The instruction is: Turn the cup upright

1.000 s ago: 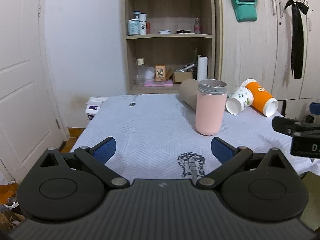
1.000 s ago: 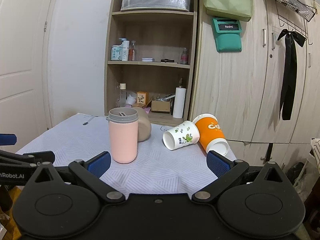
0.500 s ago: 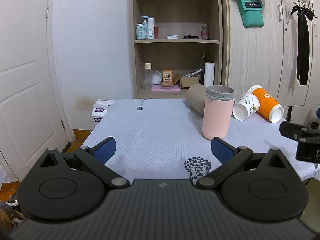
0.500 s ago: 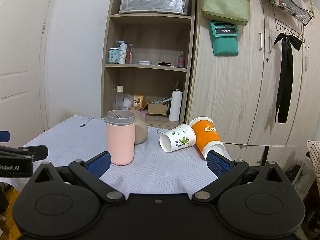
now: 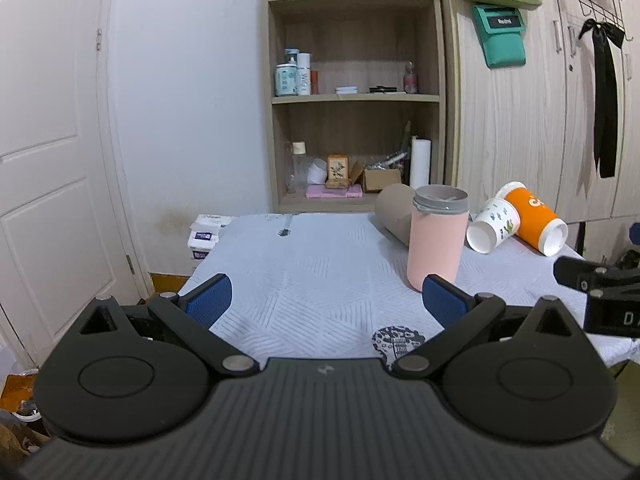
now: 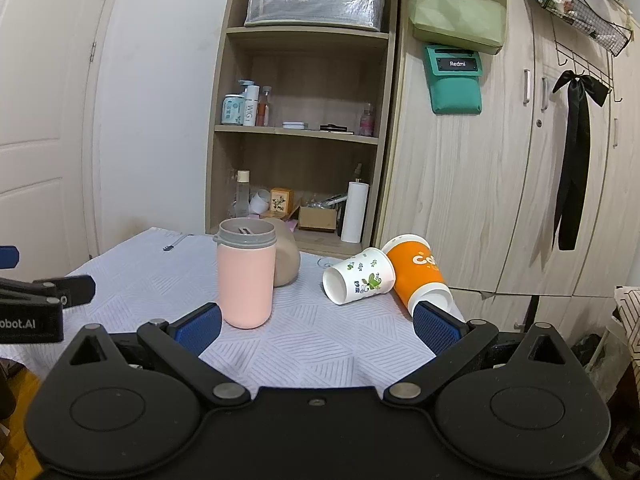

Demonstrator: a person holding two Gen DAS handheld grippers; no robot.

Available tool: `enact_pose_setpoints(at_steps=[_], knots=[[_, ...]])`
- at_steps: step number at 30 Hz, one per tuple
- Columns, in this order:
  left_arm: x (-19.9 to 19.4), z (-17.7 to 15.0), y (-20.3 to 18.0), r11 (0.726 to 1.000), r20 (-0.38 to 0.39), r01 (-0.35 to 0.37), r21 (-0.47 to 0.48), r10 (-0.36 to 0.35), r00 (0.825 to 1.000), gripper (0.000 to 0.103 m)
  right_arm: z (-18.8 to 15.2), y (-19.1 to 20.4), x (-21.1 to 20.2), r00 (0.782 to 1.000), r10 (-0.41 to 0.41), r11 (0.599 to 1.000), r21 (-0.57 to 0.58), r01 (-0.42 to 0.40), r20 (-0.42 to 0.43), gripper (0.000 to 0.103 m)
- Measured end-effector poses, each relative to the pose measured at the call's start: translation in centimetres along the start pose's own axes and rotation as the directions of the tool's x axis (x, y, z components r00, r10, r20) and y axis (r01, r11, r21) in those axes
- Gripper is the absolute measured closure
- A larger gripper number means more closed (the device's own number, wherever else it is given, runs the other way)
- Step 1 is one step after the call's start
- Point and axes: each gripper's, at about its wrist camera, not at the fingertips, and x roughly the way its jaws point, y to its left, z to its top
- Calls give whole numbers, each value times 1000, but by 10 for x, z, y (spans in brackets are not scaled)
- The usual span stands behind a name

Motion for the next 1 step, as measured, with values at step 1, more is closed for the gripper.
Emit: enact_pose_setpoints(at_steps=[1], knots=[[-1, 0, 0, 1000, 2, -3, 3, 3, 1000, 0, 0, 0, 0, 1000, 2, 1000, 2, -2, -3, 0]])
